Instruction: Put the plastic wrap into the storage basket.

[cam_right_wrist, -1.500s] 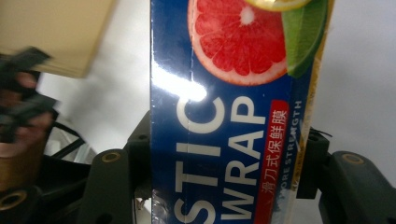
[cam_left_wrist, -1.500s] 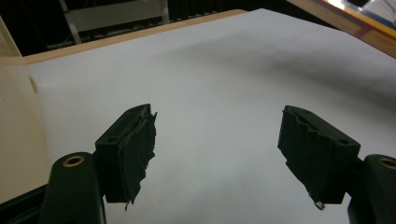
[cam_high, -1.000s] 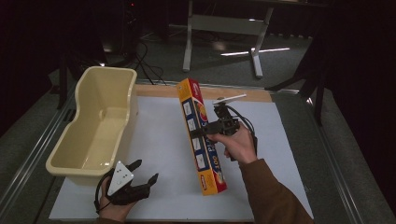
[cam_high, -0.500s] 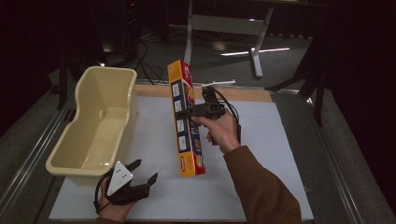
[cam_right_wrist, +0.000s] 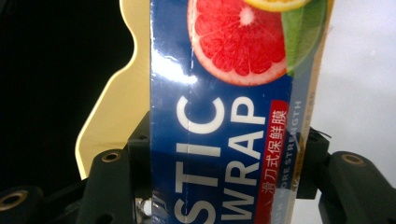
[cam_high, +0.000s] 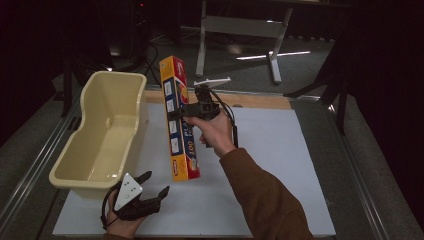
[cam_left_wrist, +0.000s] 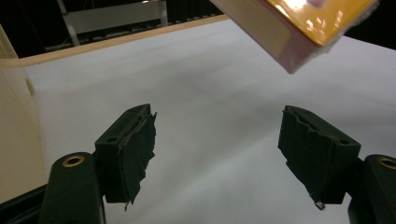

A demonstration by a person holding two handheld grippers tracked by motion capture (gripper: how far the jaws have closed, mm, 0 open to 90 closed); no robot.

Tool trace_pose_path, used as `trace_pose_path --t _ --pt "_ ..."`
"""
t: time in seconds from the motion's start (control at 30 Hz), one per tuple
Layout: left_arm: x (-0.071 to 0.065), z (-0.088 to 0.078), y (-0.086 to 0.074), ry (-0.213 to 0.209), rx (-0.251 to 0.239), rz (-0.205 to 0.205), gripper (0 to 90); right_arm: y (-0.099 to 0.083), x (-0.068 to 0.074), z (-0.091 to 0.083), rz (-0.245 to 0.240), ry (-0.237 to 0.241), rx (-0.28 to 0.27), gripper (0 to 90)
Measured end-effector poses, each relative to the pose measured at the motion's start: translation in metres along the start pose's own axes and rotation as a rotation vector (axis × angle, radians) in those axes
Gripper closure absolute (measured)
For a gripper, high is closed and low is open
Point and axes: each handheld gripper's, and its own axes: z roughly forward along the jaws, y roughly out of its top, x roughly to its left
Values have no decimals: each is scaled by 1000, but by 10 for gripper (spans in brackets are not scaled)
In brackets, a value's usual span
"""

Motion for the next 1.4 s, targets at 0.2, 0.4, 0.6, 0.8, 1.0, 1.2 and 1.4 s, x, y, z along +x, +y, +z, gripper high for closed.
trace_pose_path --t 0.2,0.4,0.6,0.8,1.0,1.2,1.4 --pt "0 0 0 1 -4 -7 266 14 13 8 2 -3 -9 415" --pt "-2 2 -1 -8 -5 -5 264 32 27 9 -9 -20 -25 415" --pt "-4 3 -1 -9 -3 3 263 43 36 13 8 1 -38 415" --pt "-4 5 0 -13 -7 1 263 51 47 26 34 44 -44 415" --pt "-3 5 0 -15 -8 0 263 56 49 35 61 65 -51 415" --pt "-4 6 0 -21 -13 -3 262 56 55 44 88 96 -56 415" --pt "-6 7 1 -22 -10 11 262 55 58 49 129 139 -67 415"
